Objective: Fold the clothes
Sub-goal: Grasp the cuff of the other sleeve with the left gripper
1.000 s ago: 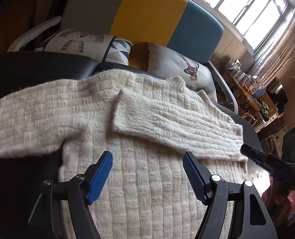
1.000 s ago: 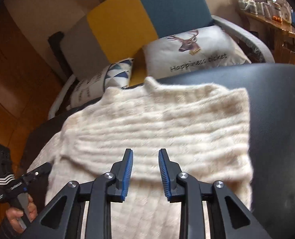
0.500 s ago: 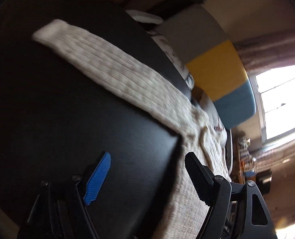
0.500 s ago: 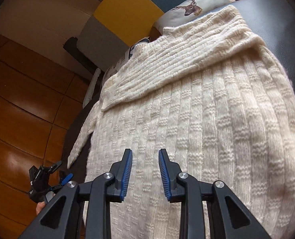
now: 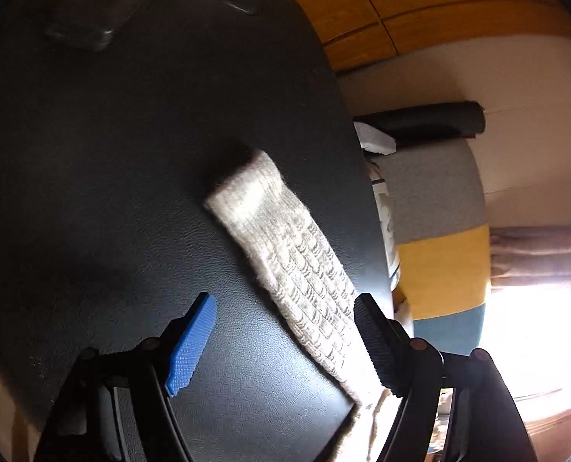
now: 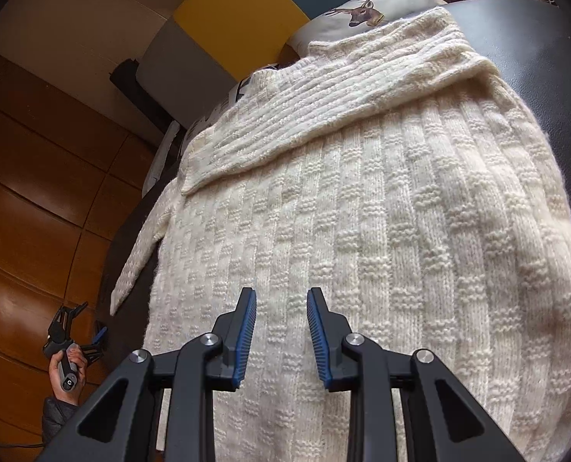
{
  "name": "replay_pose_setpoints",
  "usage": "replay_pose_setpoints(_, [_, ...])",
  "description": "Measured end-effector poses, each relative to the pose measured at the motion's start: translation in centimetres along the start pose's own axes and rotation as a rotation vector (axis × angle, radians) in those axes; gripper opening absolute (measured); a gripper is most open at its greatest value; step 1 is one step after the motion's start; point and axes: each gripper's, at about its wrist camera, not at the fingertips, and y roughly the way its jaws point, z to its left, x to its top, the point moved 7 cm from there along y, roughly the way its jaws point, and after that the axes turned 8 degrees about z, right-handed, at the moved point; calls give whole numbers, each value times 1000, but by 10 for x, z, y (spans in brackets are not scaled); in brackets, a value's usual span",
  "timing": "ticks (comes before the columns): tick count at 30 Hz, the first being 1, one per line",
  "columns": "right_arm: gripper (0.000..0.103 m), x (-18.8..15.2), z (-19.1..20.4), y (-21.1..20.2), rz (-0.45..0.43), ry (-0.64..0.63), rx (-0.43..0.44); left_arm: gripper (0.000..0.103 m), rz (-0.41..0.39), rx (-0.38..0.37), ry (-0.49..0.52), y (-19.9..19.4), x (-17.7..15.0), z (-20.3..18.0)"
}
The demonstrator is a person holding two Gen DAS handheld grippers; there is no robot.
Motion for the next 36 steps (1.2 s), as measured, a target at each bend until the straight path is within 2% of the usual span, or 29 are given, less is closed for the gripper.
replay_pose_setpoints(5, [28, 26, 20, 4, -12, -61, 0, 74, -11, 37, 21, 8, 2, -6])
replay_pose_setpoints(10, [28, 75, 38, 17, -69, -111, -40, 74, -47, -6, -147, 0, 21, 25])
replay_pose_setpoints(14, [28, 124, 38, 34, -148, -138, -139, 74, -61, -8, -186, 4, 30, 35])
replay_pose_setpoints(16, [28, 139, 36, 45, -138, -129, -154, 74, -60, -6, -188, 10, 32, 37])
replay_pose_setpoints(17, [28, 145, 33, 51, -126, -119, -159, 72, -65, -13, -187, 13, 33, 36])
replay_pose_setpoints(20, [28, 151, 23, 63, -103, -94, -163, 56, -73, -32, -171, 22, 38, 31])
replay_pose_setpoints(23, [28, 149, 14, 72, -80, -76, -155, 54, -76, -8, -170, 29, 41, 31])
replay_pose_setpoints(28, [27, 146, 10, 75, -89, -91, -143, 53, -95, -16, -214, 31, 40, 33])
replay_pose_setpoints(29, [27, 145, 11, 75, -86, -97, -147, 34, -97, -17, -224, 32, 40, 33])
replay_pose_setpoints(30, [27, 145, 12, 76, -85, -104, -151, 9, -87, -9, -236, 36, 39, 35])
replay_pose_setpoints(32, [27, 144, 12, 76, -82, -115, -156, 7, -72, -13, -286, 41, 37, 43])
replay_pose_setpoints(34, [27, 143, 12, 77, -77, -121, -155, 7, -74, -51, -343, 41, 37, 49])
replay_pose_setpoints(36, [27, 141, 13, 76, -67, -133, -155, 11, -84, -82, -397, 39, 35, 52])
